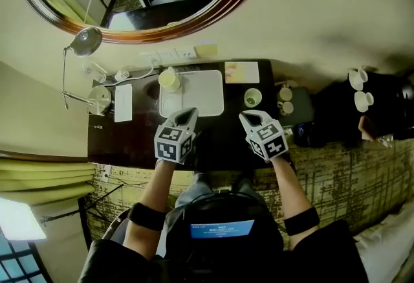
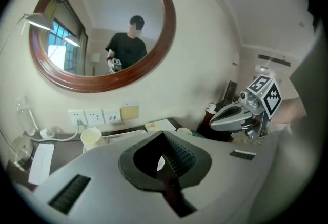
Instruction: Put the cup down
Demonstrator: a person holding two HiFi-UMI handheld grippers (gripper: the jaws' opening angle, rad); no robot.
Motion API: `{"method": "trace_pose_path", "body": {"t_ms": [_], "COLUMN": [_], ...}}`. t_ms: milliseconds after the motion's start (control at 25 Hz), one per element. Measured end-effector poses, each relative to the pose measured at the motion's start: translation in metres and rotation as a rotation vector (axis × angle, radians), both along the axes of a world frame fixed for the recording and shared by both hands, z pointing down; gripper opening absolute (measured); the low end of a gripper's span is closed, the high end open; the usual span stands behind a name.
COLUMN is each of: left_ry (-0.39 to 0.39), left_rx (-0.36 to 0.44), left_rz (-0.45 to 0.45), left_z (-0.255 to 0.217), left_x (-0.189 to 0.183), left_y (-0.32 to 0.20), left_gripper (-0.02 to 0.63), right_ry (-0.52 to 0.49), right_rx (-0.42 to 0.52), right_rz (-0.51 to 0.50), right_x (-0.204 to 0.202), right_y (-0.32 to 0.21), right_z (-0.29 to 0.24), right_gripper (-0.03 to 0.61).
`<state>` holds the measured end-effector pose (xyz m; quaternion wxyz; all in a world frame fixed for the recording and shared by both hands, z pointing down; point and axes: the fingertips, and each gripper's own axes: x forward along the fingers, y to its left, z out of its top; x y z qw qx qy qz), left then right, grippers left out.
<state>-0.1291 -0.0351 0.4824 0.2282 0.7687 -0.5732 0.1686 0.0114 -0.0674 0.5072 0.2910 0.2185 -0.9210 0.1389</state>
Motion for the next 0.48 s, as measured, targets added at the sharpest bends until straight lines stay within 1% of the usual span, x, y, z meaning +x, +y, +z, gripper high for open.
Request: {"method": "trace_pose_path", "body": {"t_ms": [80, 240, 360, 480], "left_ry": [0.016, 0.026, 0.032, 0.039], "left_rx": [-0.003, 0.008, 0.002, -0.017], "left_rz": [-0.029, -0.074, -0.112, -0.122], "left_z": [0.002, 0.001, 0.002, 0.003], "left_x": [-0.009, -0.03, -0.044, -0.051], "left_y": [0.01, 0.024, 0.032, 0.035], "left_gripper": [0.0, 0.0, 0.0, 0.0], "right_ry": [-0.003, 0.007, 0.01, 0.007], "right_rx": [0.001, -0.001, 0.004, 0.015], "right_rz": [-0.013, -0.035, -0.048, -0.058], "right_x": [-0.008, -0.019, -0.023, -0.029], "right_y": [0.004, 0.011, 0.014, 0.014], "right_z": [-0.003, -0.002, -0.005, -0.009], "right_gripper": [0.002, 0.002, 0.002, 0.002]}}
